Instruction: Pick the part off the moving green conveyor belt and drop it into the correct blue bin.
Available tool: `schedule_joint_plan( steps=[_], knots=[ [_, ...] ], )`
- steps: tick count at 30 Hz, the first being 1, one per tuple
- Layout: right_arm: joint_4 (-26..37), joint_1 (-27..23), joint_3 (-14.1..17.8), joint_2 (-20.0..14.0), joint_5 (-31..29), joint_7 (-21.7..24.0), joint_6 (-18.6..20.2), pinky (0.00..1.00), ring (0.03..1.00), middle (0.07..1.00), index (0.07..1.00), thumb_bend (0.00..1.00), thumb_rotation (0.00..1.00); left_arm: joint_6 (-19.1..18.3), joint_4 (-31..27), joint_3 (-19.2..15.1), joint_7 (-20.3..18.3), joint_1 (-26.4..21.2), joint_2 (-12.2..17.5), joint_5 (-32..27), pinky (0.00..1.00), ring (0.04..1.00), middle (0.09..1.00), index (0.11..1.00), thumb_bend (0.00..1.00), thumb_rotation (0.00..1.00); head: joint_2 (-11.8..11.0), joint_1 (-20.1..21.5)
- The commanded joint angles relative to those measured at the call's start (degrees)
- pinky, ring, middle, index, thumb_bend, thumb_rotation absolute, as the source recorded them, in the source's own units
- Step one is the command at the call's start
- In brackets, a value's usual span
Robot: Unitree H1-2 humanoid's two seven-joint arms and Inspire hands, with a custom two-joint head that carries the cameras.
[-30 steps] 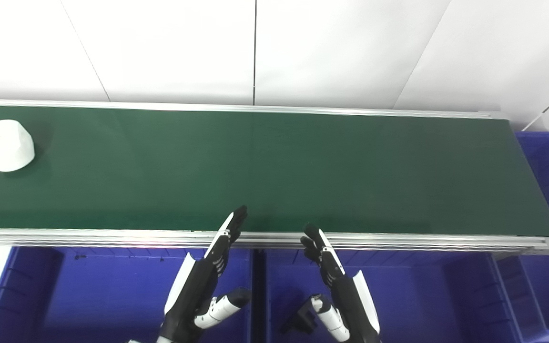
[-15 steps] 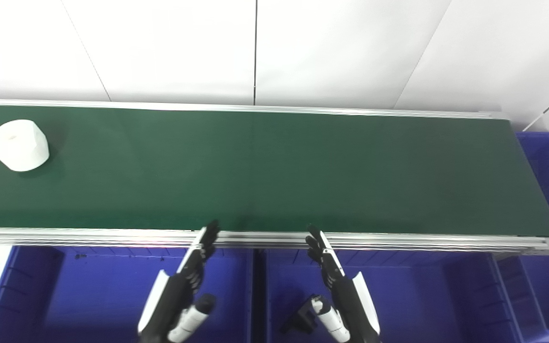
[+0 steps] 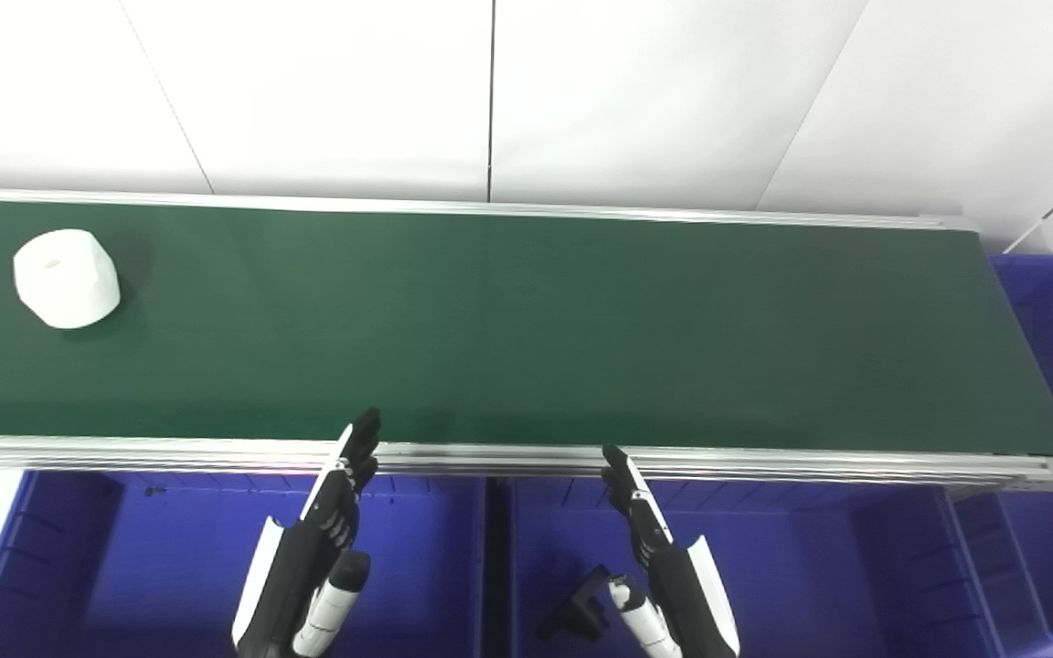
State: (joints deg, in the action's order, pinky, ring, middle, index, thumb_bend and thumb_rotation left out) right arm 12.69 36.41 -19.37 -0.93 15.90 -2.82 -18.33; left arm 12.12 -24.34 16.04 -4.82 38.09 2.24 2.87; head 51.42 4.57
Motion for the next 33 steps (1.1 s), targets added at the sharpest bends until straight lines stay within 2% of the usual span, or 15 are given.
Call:
schedule_joint_plan(
  steps=[1, 6, 17, 25, 33],
  knots=[
    [1.4, 0.3, 0.0, 0.4, -0.5, -0.6, -3.9, 0.94, 0.96, 0.977, 0.966, 0.8, 1.0, 0.7, -0.9, -0.1, 0.8, 0.5, -0.7, 0.5, 1.0, 1.0, 0.999, 0.987, 0.75, 0.89, -0.1, -0.1],
    [0.5, 0.1, 1.1, 1.4, 0.0, -2.5, -7.1, 0.87, 0.911, 0.945, 0.936, 0.79, 1.0, 0.5, -0.7, -0.1, 0.3, -0.1, -0.8, 0.5, 0.99, 1.0, 0.991, 0.976, 0.76, 0.88, -0.1, -0.3],
    [-0.1, 0.1, 1.1, 1.3, -2.2, -1.6, -6.4, 0.86, 0.905, 0.937, 0.945, 0.82, 0.98, 1.7, 0.6, 0.5, 0.0, -1.1, -0.5, 1.6, 0.98, 0.994, 0.976, 0.973, 0.75, 0.87, -1.2, -0.5],
    [0.3, 0.5, 1.2, 1.6, -1.9, -1.4, -5.8, 0.86, 0.904, 0.952, 0.941, 0.82, 0.98, 2.3, 0.8, 0.7, 0.2, -1.0, -0.3, 2.1, 0.98, 0.993, 0.966, 0.966, 0.74, 0.87, -1.2, -0.5],
    [0.1, 0.8, 1.1, 1.5, -2.0, -1.3, -6.0, 0.86, 0.907, 0.953, 0.942, 0.82, 0.98, 2.3, 0.5, 1.0, 0.1, -0.8, -0.3, 1.8, 0.99, 0.993, 0.967, 0.965, 0.76, 0.86, -2.1, -1.3]
  ],
)
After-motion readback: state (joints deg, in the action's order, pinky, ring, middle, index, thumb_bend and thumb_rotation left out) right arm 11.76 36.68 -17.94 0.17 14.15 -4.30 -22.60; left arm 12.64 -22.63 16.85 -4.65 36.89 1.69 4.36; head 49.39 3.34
